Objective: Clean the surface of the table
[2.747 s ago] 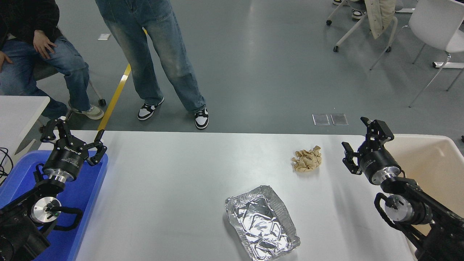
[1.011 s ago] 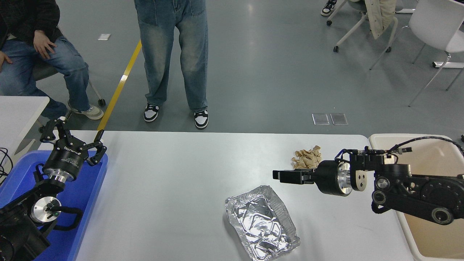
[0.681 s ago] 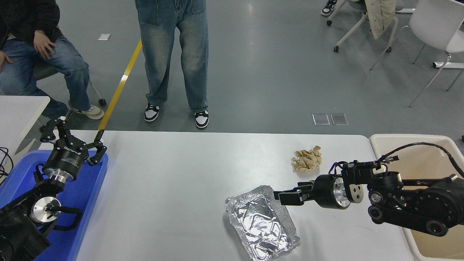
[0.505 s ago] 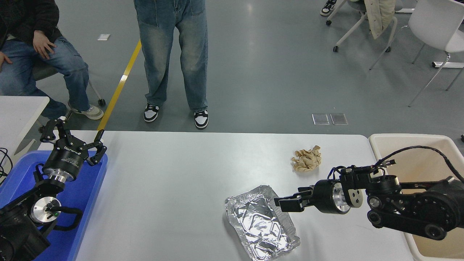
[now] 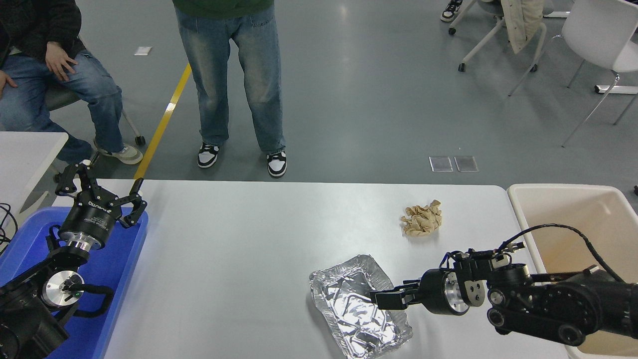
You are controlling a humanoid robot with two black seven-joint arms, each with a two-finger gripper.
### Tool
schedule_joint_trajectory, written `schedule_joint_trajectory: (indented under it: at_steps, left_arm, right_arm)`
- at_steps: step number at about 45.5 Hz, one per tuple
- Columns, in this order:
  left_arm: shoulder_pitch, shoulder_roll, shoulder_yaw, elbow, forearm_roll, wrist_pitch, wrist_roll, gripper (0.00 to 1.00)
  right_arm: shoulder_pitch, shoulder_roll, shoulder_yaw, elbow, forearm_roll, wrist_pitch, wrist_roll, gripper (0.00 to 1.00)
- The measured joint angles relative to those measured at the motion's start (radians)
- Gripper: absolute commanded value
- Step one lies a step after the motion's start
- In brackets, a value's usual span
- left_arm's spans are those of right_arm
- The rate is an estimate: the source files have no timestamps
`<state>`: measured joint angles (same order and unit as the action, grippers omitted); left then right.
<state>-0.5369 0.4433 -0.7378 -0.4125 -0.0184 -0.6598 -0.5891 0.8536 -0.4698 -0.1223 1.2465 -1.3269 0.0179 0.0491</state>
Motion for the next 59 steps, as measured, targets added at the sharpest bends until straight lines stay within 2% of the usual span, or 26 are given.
schedule_joint_trajectory:
  at_steps: [20, 27, 43, 44, 47, 51, 53, 59]
  left_arm:
    - [0.000, 0.000, 0.000, 0.000, 0.000, 0.000, 0.000, 1.00]
    - [0.000, 0.000, 0.000, 0.000, 0.000, 0.000, 0.000, 1.00]
    - [0.000, 0.000, 0.000, 0.000, 0.000, 0.000, 0.000, 1.00]
    - [0.000, 0.000, 0.000, 0.000, 0.000, 0.000, 0.000, 1.00]
    - [0.000, 0.000, 0.000, 0.000, 0.000, 0.000, 0.000, 1.00]
    - [0.000, 0.000, 0.000, 0.000, 0.000, 0.000, 0.000, 1.00]
    - [0.000, 0.000, 0.000, 0.000, 0.000, 0.000, 0.000, 1.00]
    - [0.000, 0.000, 0.000, 0.000, 0.000, 0.000, 0.000, 1.00]
  right_arm:
    - [-0.046, 0.010, 0.021, -0.038, 0.003, -0.046, 0.000, 0.98]
    - [-0.059, 0.018, 0.023, -0.042, 0.002, -0.058, 0.003, 0.88]
    - [-0.075, 0.034, 0.017, -0.046, -0.009, -0.078, 0.007, 0.86]
    - [-0.075, 0.035, 0.015, -0.046, -0.009, -0.080, 0.007, 0.84]
    - [-0.078, 0.037, 0.012, -0.048, -0.011, -0.085, 0.008, 0.66]
    - [-0.081, 0.041, 0.009, -0.059, -0.012, -0.094, 0.008, 0.49]
    - [-0.082, 0.043, 0.009, -0.065, -0.012, -0.097, 0.008, 0.38]
    - [-0.081, 0.050, 0.006, -0.087, -0.009, -0.104, 0.009, 0.15]
